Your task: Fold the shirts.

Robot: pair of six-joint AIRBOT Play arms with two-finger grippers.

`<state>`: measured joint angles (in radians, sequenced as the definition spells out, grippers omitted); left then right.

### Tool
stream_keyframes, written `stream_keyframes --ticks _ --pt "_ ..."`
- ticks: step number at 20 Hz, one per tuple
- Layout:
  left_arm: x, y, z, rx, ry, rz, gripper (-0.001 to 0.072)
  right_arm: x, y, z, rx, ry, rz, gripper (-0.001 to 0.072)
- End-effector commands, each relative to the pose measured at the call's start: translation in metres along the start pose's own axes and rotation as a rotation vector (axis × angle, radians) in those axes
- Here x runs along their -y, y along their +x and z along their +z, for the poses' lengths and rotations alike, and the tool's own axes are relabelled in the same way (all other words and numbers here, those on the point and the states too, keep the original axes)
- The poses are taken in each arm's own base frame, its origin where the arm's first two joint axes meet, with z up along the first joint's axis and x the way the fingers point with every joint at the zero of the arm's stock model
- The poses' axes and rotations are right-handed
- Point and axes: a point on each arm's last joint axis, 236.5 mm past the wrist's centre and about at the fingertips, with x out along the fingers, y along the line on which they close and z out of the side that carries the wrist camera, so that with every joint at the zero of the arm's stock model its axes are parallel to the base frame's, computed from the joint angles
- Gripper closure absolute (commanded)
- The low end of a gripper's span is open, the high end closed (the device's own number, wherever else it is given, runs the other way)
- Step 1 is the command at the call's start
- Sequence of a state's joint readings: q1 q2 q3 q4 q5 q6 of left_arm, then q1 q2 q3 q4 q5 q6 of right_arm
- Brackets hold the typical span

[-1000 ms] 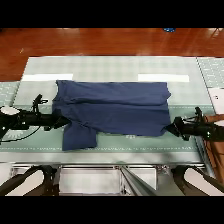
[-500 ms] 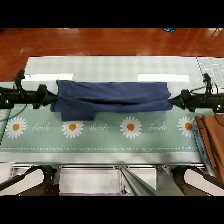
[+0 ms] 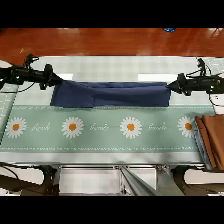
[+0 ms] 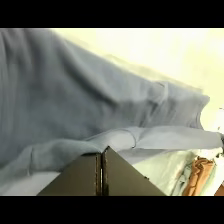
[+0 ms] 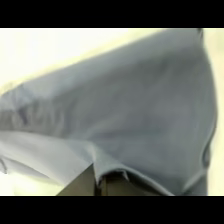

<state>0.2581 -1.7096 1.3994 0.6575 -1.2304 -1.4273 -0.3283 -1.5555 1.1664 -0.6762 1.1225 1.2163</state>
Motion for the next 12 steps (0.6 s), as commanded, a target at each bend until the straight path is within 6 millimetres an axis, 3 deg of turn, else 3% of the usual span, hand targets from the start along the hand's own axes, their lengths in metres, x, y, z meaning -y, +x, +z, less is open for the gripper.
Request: stream_keyframes --ticks 1,6,7,8,9,12 --pt "-0.002 0.022 0.025 -0.019 -0.020 -0.004 0.0687 0.006 0.019 0.020 -0.009 0.007 0.009 0.0689" --pt "-0.012 0.033 0.035 -0.012 -0.026 0.002 0.0685 0.023 0.032 0.043 0.044 0.042 -0.017 0.0670" --pt "-0.013 0.034 0.033 -0.022 -0.028 0.002 0.0564 0.025 0.033 0.047 0.062 0.059 -0.022 0.0475" --pt "-0.012 0.033 0.029 -0.042 -0.027 -0.002 0.0267 0.024 0.032 0.050 0.073 0.061 -0.021 0.0302" --pt "-0.009 0.026 0.028 -0.055 -0.023 -0.009 0.0207 0.024 0.025 0.054 0.082 0.055 -0.021 0.0300" --pt "-0.013 -0.035 0.035 -0.065 -0.002 0.049 0.0207 0.030 -0.031 0.068 0.104 0.067 -0.039 0.0301"
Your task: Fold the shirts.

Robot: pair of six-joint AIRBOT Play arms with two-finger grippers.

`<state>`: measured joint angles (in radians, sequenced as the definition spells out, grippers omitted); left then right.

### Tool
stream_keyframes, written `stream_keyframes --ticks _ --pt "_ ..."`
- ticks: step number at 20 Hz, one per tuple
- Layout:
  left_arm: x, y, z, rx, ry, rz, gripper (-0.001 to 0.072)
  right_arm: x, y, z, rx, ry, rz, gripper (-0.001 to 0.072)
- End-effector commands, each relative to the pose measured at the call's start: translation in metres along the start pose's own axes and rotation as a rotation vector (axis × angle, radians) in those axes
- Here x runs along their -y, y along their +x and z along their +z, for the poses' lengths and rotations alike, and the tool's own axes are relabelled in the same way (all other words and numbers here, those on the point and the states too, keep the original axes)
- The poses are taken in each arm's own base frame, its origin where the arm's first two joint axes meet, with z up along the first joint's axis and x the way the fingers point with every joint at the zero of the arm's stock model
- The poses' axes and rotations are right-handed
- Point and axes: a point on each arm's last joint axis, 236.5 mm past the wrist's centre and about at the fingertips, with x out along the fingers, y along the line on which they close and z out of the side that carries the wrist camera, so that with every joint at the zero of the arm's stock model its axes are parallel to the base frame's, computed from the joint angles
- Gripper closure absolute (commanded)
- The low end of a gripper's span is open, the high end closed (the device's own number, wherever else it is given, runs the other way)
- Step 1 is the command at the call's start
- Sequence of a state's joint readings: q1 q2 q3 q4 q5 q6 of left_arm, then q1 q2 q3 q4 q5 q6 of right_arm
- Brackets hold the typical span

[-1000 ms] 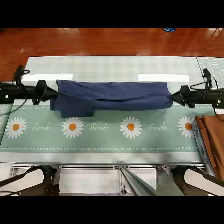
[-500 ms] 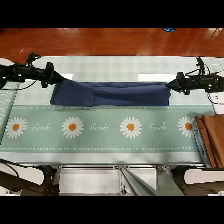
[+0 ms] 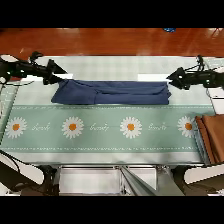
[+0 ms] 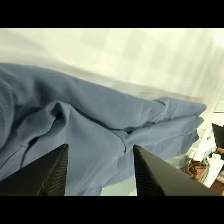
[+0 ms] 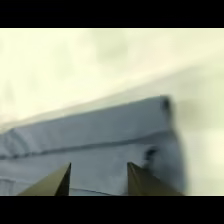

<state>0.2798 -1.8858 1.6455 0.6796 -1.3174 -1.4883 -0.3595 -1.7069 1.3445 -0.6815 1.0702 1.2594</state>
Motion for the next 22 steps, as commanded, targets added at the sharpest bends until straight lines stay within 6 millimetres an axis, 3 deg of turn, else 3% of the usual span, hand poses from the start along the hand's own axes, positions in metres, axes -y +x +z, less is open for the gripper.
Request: stream_keyframes --ticks 1,4,6,8,11,15,19,22 --pt "-0.010 -0.067 0.000 0.003 0.045 0.109 0.0207 0.012 -0.055 0.016 0.034 0.039 -0.020 0.0301" --pt "-0.017 -0.158 0.018 0.249 0.140 0.331 0.0207 0.053 -0.101 0.008 0.046 0.065 -0.168 0.0301" --pt "0.001 -0.204 0.023 0.452 0.217 0.420 0.0207 0.073 -0.097 -0.011 0.021 0.100 -0.223 0.0301" --pt "0.026 -0.213 0.006 0.580 0.259 0.386 0.0207 0.079 -0.070 -0.029 0.012 0.164 -0.193 0.0301" --pt "0.035 -0.161 -0.064 0.515 0.324 0.357 0.0207 0.073 -0.038 -0.035 0.037 0.195 -0.162 0.0294" --pt "0.024 -0.088 -0.136 0.341 0.385 0.340 0.0207 0.054 -0.006 -0.040 0.003 0.177 -0.077 0.0293" --pt "0.033 -0.057 -0.157 0.256 0.433 0.319 0.0207 0.054 0.021 -0.059 -0.072 0.189 -0.063 0.0292" --pt "0.039 -0.048 -0.162 0.235 0.431 0.294 0.0207 0.036 0.044 -0.079 -0.147 0.172 -0.022 0.0293"
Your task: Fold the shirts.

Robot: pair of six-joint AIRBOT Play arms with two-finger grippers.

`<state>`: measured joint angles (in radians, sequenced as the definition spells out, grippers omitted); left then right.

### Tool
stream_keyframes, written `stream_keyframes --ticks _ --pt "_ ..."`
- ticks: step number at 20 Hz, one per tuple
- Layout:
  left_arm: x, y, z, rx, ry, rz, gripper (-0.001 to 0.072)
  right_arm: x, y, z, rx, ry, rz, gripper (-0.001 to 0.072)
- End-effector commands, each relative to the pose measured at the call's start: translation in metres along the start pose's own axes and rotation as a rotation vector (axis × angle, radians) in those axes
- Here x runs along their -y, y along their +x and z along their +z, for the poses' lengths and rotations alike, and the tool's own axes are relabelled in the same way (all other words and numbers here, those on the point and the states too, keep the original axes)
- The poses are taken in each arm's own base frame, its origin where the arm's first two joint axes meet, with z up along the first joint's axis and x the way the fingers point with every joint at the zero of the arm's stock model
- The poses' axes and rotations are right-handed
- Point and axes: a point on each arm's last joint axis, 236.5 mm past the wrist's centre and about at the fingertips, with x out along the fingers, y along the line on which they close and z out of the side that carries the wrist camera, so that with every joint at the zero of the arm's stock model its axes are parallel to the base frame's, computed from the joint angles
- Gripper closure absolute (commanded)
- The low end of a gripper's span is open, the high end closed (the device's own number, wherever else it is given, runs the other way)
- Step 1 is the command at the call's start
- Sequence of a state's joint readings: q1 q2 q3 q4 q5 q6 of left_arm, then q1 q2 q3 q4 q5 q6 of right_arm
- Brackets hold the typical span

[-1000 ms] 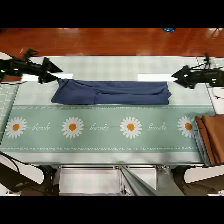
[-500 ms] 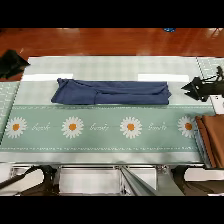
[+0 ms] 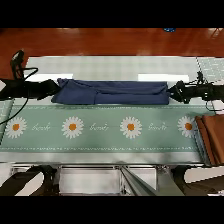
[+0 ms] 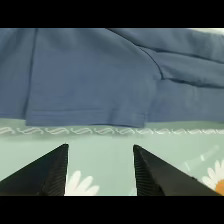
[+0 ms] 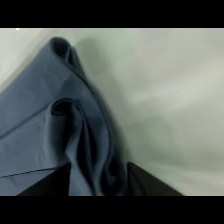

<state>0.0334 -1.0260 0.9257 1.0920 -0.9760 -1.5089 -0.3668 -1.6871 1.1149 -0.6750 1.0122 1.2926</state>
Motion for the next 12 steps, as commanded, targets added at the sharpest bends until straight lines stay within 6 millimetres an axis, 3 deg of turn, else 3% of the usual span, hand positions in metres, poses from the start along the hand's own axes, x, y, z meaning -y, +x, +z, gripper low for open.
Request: stream_keyframes --ticks 1,2,3,4,5,6,7,10,12 --pt "0.014 0.009 -0.011 -0.028 0.010 -0.034 0.0207 -0.015 0.028 -0.022 -0.075 -0.022 0.028 0.0294" --pt "0.017 0.012 -0.013 -0.036 0.016 -0.044 0.0207 -0.023 0.035 -0.023 -0.065 -0.024 0.029 0.0300" --pt "0.022 0.015 -0.015 -0.046 0.023 -0.062 0.0208 -0.033 0.038 -0.021 -0.053 -0.035 0.042 0.0386" --pt "0.027 0.017 -0.017 -0.055 0.027 -0.080 0.0210 -0.043 0.038 -0.019 -0.051 -0.063 0.051 0.0526" --pt "0.031 0.020 -0.020 -0.065 0.035 -0.090 0.0270 -0.055 0.034 -0.017 -0.060 -0.114 0.070 0.0694" --pt "0.034 0.023 -0.024 -0.080 0.045 -0.096 0.0527 -0.066 0.026 -0.018 -0.069 -0.141 0.086 0.0689" --pt "0.037 0.025 -0.025 -0.086 0.056 -0.101 0.0683 -0.073 0.015 -0.017 -0.063 -0.171 0.088 0.0689" --pt "0.050 0.027 -0.029 -0.097 0.079 -0.121 0.0687 -0.078 -0.032 -0.026 -0.047 -0.301 0.012 0.0689" --pt "0.069 0.035 -0.032 -0.095 0.090 -0.157 0.0687 -0.080 -0.069 -0.042 -0.011 -0.399 -0.065 0.0689"
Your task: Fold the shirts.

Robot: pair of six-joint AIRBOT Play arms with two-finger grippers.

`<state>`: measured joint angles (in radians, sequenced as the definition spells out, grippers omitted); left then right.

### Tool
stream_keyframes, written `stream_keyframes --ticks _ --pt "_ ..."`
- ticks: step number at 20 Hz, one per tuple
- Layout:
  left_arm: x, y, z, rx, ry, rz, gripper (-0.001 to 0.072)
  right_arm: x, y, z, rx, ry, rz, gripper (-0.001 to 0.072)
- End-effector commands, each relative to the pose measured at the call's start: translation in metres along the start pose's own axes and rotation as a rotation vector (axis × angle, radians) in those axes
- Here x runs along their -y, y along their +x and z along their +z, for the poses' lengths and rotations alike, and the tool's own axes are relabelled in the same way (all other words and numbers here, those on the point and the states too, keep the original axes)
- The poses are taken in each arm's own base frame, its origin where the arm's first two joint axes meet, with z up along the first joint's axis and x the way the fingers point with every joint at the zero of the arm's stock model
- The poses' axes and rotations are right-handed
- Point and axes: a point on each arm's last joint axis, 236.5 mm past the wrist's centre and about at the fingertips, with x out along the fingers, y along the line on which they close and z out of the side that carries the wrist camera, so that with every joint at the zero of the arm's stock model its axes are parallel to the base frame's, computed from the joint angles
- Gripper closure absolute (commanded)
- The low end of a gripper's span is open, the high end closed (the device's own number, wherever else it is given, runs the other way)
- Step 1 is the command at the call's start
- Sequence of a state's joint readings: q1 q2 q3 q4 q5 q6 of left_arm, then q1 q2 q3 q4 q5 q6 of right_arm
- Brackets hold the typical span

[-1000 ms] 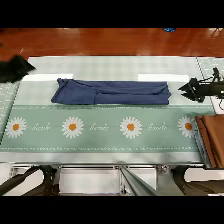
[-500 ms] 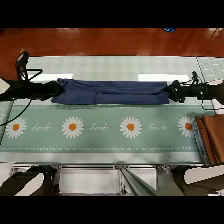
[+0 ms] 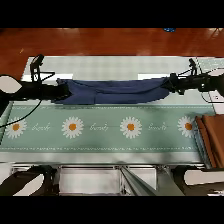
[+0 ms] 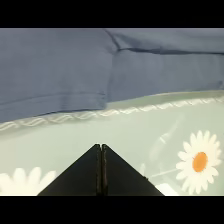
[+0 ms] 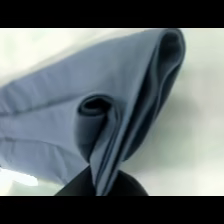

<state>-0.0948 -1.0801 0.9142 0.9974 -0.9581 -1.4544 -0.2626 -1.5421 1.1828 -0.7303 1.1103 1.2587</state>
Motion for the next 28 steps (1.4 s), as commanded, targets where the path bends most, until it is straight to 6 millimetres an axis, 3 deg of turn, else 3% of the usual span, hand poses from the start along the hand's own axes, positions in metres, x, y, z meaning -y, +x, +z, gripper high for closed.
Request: stream_keyframes --ticks 1,5,9,13,15,18,20,21,22,24,26,28 --pt "0.030 0.020 -0.003 -0.008 0.015 -0.066 0.0687 -0.016 -0.057 -0.029 0.023 -0.159 -0.110 0.0690" --pt "0.082 0.084 -0.022 -0.136 0.081 -0.135 0.0687 -0.060 -0.114 -0.087 0.136 -0.257 -0.101 0.0690" --pt "0.157 0.158 -0.064 -0.292 0.237 -0.197 0.0687 -0.091 -0.150 -0.144 0.180 -0.279 -0.072 0.0689" --pt "0.225 0.207 -0.117 -0.453 0.319 -0.253 0.0687 -0.111 -0.173 -0.161 0.260 -0.292 -0.054 0.0689" --pt "0.247 0.222 -0.135 -0.488 0.324 -0.265 0.0687 -0.115 -0.173 -0.168 0.241 -0.291 -0.036 0.0689" --pt "0.267 0.229 -0.185 -0.599 0.357 -0.291 0.0687 -0.119 -0.173 -0.165 0.254 -0.291 -0.021 0.0689" --pt "0.271 0.229 -0.200 -0.626 0.372 -0.296 0.0687 -0.121 -0.175 -0.159 0.280 -0.290 -0.016 0.0689" --pt "0.270 0.227 -0.196 -0.621 0.370 -0.297 0.0687 -0.122 -0.175 -0.157 0.290 -0.290 -0.015 0.0689" --pt "0.267 0.226 -0.186 -0.608 0.374 -0.301 0.0687 -0.122 -0.176 -0.156 0.295 -0.290 -0.015 0.0689" --pt "0.246 0.218 -0.147 -0.577 0.360 -0.278 0.0687 -0.126 -0.176 -0.157 0.294 -0.288 0.005 0.0689" --pt "0.201 0.196 -0.099 -0.560 0.405 -0.217 0.0687 -0.134 -0.173 -0.156 0.286 -0.279 0.048 0.0689" --pt "0.129 0.158 -0.043 -0.537 0.430 -0.053 0.0686 -0.143 -0.167 -0.151 0.269 -0.277 0.104 0.0689"
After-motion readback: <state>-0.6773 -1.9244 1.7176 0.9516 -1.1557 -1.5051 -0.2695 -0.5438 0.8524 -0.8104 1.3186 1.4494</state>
